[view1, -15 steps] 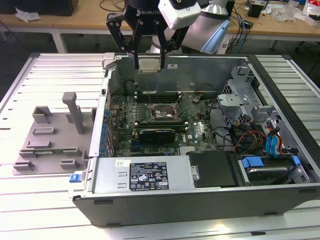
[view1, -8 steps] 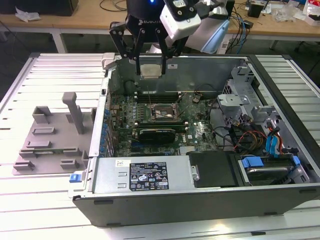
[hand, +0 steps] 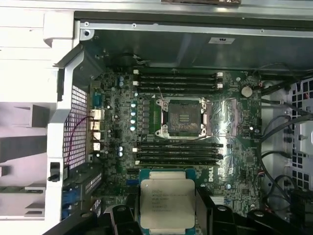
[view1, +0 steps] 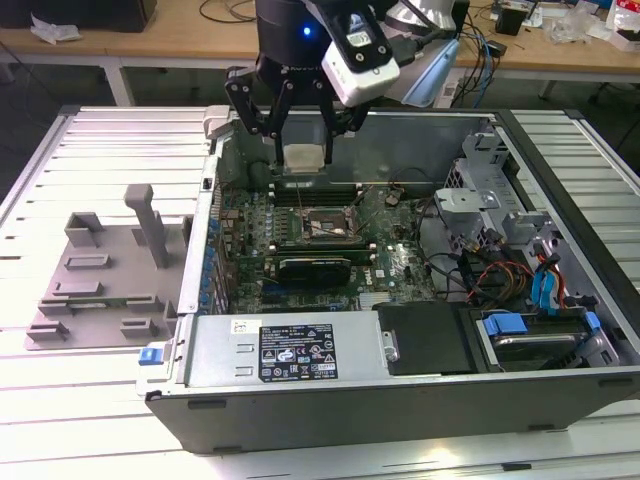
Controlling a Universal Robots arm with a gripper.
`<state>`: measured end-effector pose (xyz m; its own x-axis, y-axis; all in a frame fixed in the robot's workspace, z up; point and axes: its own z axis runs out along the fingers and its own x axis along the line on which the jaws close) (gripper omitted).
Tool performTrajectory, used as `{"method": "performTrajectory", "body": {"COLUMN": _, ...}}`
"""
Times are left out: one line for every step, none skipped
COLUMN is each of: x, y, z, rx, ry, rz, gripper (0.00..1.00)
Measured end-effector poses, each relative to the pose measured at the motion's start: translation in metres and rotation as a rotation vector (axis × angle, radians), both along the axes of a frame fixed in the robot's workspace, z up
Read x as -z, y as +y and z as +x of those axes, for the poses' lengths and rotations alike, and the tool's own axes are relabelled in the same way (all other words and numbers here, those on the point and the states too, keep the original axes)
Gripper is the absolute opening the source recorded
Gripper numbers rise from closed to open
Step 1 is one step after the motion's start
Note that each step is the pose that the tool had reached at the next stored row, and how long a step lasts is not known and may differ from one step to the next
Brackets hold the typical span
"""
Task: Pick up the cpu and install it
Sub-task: 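Pick up the cpu and move it towards the insertion slot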
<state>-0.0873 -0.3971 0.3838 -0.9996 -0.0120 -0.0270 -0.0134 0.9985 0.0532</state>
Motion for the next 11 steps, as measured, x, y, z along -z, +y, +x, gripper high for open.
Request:
{"method": "performTrajectory", "body": {"x": 0.0024, "y": 0.0000, "z": 0.0004, "rx": 0.000, "ry": 0.0000, "rz": 0.0000, "gripper": 0.54}}
{"method": "performTrajectory", "body": {"x": 0.0044, "y": 0.0000, "z": 0.0006, "rx": 0.000, "ry": -0.0001, "rz": 0.0001, "gripper": 0.54}}
{"method": "performTrajectory", "body": {"x": 0.0069, "y": 0.0000, "z": 0.0008, "rx": 0.000, "ry": -0.0001, "rz": 0.0001, "gripper": 0.54}}
{"method": "performTrajectory", "body": {"x": 0.0096, "y": 0.0000, "z": 0.0013, "rx": 0.000, "ry": -0.0001, "rz": 0.0001, "gripper": 0.54}}
{"method": "performTrajectory", "body": {"x": 0.0110, "y": 0.0000, "z": 0.0014, "rx": 0.000, "ry": -0.0001, "rz": 0.0001, "gripper": 0.54}}
{"method": "performTrajectory", "body": {"x": 0.0121, "y": 0.0000, "z": 0.0015, "rx": 0.000, "ry": -0.0001, "rz": 0.0001, "gripper": 0.54}}
{"method": "performTrajectory", "body": {"x": 0.0134, "y": 0.0000, "z": 0.0017, "rx": 0.000, "ry": -0.0001, "rz": 0.0001, "gripper": 0.54}}
{"method": "performTrajectory", "body": {"x": 0.0142, "y": 0.0000, "z": 0.0019, "rx": 0.000, "ry": 0.0000, "rz": 0.0000, "gripper": 0.54}}
{"method": "performTrajectory", "body": {"x": 0.0165, "y": 0.0000, "z": 0.0023, "rx": 0.000, "ry": -0.0001, "rz": 0.0001, "gripper": 0.54}}
{"method": "performTrajectory", "body": {"x": 0.0189, "y": 0.0000, "z": 0.0029, "rx": 0.000, "ry": -0.0001, "rz": 0.0001, "gripper": 0.54}}
{"method": "performTrajectory", "body": {"x": 0.0214, "y": 0.0000, "z": 0.0033, "rx": 0.000, "ry": -0.0001, "rz": 0.0001, "gripper": 0.54}}
